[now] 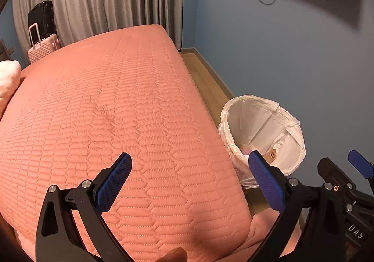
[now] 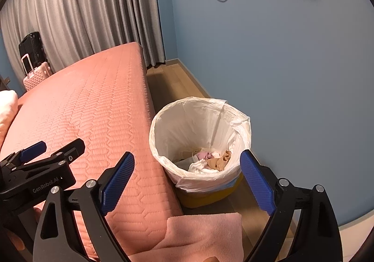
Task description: Collect trash
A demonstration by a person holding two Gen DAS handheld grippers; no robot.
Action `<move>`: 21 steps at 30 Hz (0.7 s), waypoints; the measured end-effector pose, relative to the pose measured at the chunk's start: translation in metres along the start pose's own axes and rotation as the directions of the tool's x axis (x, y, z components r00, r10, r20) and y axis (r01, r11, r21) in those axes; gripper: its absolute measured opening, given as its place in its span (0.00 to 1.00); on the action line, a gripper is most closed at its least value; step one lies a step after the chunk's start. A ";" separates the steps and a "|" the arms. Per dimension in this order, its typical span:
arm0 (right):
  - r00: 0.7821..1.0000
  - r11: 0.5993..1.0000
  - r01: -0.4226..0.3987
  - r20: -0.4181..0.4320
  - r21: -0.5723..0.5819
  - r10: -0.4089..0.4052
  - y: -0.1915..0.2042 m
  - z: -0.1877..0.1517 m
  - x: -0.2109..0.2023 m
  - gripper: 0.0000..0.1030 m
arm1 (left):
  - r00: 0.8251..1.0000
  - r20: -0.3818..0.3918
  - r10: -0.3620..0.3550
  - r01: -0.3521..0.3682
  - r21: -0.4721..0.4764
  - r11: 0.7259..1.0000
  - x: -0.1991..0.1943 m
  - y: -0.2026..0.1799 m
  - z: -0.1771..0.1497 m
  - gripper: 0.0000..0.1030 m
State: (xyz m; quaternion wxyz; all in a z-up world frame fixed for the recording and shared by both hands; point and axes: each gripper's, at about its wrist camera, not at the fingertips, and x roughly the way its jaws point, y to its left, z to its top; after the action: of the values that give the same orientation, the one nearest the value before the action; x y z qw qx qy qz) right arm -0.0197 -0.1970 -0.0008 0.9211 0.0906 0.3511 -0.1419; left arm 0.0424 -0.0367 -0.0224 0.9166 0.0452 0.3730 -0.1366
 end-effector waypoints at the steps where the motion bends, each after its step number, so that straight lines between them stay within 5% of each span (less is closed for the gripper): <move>1: 1.000 1.000 0.000 0.000 0.000 0.000 0.001 -0.001 0.000 0.95 | 1.000 0.000 0.003 -0.003 0.001 1.000 0.000 0.000 0.000 0.93; 21: 1.000 1.000 0.003 -0.014 0.004 -0.003 -0.001 -0.014 0.000 0.94 | 1.000 -0.031 0.002 -0.001 0.009 1.000 0.002 -0.010 -0.006 0.93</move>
State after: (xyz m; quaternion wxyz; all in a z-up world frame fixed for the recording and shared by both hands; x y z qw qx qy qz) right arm -0.0289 -0.1941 -0.0108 0.9182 0.0931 0.3573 -0.1433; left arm 0.0370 -0.0459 -0.0276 0.9107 0.0515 0.3864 -0.1369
